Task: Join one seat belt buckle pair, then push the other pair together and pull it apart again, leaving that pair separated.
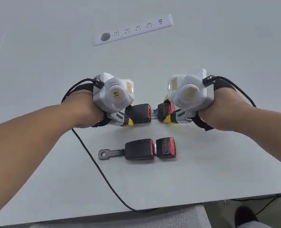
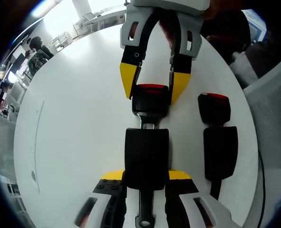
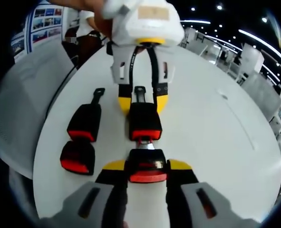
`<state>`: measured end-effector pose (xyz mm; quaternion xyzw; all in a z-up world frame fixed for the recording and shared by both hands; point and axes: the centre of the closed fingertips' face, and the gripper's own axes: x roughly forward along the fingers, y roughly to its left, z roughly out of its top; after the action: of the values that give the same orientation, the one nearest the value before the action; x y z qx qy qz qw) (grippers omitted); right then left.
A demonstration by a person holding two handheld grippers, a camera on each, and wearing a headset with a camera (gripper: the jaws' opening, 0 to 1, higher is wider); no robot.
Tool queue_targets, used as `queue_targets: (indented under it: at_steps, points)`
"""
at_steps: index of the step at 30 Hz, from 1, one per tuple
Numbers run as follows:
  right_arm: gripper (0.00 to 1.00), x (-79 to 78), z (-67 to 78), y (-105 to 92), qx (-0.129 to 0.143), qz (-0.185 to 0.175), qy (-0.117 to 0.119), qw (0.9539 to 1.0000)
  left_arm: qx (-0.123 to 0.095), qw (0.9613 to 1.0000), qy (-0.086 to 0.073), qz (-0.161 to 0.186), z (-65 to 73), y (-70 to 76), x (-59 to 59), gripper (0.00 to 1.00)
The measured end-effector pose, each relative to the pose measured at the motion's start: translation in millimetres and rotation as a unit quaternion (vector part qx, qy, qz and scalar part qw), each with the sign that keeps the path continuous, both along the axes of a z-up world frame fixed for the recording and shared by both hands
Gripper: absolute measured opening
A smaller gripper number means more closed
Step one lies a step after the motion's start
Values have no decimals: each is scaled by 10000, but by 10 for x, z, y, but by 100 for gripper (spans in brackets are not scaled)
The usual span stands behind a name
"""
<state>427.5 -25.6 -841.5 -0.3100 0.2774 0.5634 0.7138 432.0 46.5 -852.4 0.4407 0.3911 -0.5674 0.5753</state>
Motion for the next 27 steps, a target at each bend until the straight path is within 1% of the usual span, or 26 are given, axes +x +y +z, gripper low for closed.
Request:
queue_targets:
  at_steps: [3, 6, 8, 9, 11, 14, 19, 27]
  points:
    - [28, 1, -1, 39, 10, 36, -20, 10000, -17, 10000, 10, -19, -1, 0, -3, 31]
    - [28, 2, -3, 155, 10, 58, -22, 10000, -19, 10000, 25, -60, -11, 3, 8, 30]
    - [28, 21, -10, 167, 8, 47, -25, 10000, -9, 10000, 24, -78, -12, 2, 9, 30]
    - [28, -3, 7, 214, 121, 133, -14, 9998, -4, 10000, 24, -62, -16, 6, 15, 31]
    - [27, -7, 2, 260, 18, 147, -52, 9999, -3, 10000, 26, -60, -34, 17, 29, 31]
    - [28, 9, 1, 200, 25, 190, -90, 9998, -14, 10000, 30, -33, -43, 30, 45, 31]
    - [28, -3, 2, 75, 65, 103, 14, 9999, -111, 9999, 18, 30, -47, 48, 55, 31]
    - [29, -54, 44, 63, 85, 183, 27, 9998, -106, 9999, -6, -27, -68, 48, 56, 31]
